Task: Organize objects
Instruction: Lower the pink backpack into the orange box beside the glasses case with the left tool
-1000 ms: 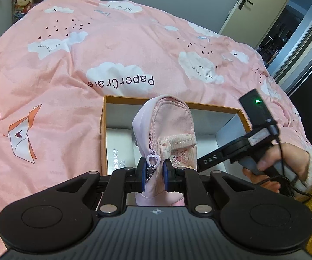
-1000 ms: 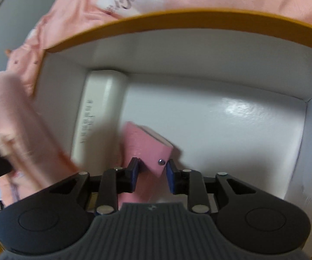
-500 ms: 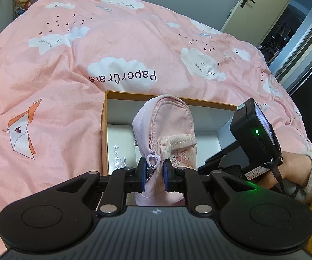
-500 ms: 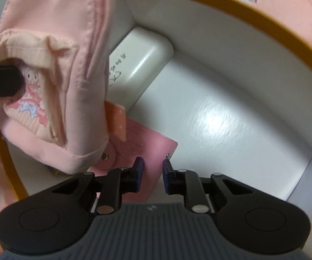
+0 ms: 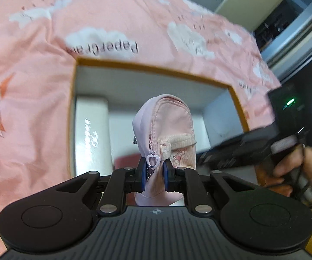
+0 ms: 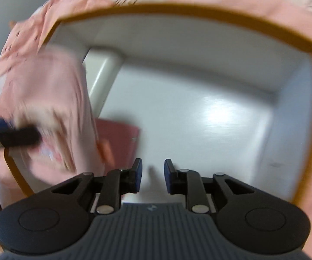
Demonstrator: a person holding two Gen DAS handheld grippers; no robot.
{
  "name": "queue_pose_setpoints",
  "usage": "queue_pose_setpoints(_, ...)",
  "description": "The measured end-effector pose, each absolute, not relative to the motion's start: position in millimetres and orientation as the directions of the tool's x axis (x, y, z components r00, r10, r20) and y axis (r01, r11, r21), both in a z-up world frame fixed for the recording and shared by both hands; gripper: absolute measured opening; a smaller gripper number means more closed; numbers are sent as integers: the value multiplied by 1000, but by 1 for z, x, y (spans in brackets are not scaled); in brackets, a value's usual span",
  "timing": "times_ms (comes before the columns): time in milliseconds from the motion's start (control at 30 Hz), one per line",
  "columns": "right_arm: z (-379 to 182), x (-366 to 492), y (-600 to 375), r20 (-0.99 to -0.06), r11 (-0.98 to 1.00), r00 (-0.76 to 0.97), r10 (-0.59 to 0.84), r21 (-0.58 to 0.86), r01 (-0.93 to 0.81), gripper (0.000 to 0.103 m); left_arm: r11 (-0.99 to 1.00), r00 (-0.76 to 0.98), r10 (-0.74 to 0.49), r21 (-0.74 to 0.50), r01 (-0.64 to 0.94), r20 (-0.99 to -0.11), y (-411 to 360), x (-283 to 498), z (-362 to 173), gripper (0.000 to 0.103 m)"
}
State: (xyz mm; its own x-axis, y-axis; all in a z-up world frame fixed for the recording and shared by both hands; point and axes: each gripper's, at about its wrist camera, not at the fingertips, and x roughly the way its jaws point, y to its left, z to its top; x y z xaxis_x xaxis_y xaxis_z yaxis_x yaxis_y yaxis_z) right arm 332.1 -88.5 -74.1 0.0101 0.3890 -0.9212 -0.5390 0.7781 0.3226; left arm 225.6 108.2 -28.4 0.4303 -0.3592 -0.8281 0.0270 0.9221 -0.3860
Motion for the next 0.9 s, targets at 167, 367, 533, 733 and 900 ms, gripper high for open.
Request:
queue_pose_setpoints(167,-54,336,-111,-876,776,36,482,407,-482,40,931,336,-340,-365,-13,-879,104,233,-54,17)
queue_pose_setpoints(367,-55,320,-81,-816,717,-12,578,515,-469,42,936,280,-334,-352,-17,-900,99,234,-66,18)
queue_pose_setpoints(533,-76,318,-76,-815,716,-44,578,533,-451,42,964,279,-256,-265,4,-926,92,235,-69,25)
queue_pose_setpoints(733,-86,309,-86,-811,718,-84,578,555,-419,29,977,306,-213,-202,66,-928,81,230,-71,29)
queue_pose_setpoints(900,-89,308,-86,-801,716,-97,591,576,-395,26,984,401,-167,-125,128,-901,76,219,-56,29)
